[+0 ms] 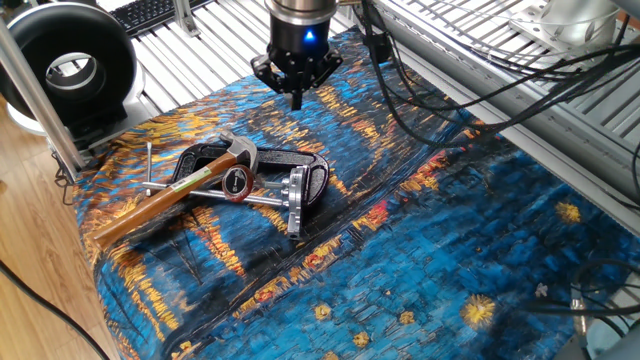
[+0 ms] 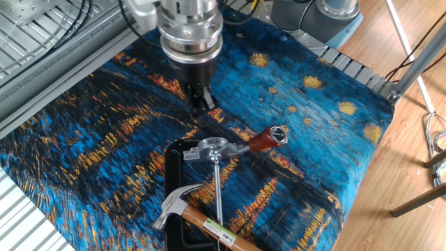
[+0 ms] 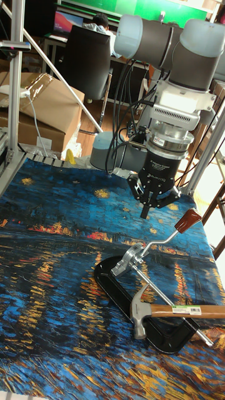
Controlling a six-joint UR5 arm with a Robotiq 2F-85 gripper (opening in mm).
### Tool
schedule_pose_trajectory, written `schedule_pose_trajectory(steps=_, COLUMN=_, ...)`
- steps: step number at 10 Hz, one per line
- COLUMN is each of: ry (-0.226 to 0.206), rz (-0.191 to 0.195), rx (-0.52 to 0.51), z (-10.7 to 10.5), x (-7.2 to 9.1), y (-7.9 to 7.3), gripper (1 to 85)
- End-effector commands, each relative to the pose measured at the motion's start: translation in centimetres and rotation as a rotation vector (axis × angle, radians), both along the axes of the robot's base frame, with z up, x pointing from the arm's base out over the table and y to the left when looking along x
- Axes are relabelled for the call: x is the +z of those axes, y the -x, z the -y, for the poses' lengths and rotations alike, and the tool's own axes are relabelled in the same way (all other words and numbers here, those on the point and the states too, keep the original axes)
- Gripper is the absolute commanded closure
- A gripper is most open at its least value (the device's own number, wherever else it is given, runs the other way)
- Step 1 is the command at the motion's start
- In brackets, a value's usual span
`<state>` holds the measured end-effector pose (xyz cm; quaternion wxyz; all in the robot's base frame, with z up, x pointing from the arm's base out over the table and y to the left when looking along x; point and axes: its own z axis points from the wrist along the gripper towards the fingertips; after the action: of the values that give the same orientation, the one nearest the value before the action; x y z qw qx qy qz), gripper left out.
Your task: Push down the lever
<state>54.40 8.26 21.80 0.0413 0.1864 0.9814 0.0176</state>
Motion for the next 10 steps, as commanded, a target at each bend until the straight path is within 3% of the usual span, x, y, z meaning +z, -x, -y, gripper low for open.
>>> schedule_pose_trajectory(steps=1, ry=0.008, rz=-0.008, rx=0.014, z=1.2, x=0.3, y=-0.3, gripper=84.0)
schedule_pose_trajectory(steps=3, ry=0.032, rz=-0.008, rx=0.006, z=2.1, x=0.4, y=-0.4, gripper=84.0)
schedule_pose_trajectory(steps=9, ry=-0.011, rz=-0.014, rx=-0.006, z=0.6, x=0.4, y=0.0, gripper=84.0)
schedule_pose_trajectory(steps=10, ry=-0.047, rz=-0.014, rx=-0.036, z=-0.3, x=0.5, y=0.0, gripper=84.0)
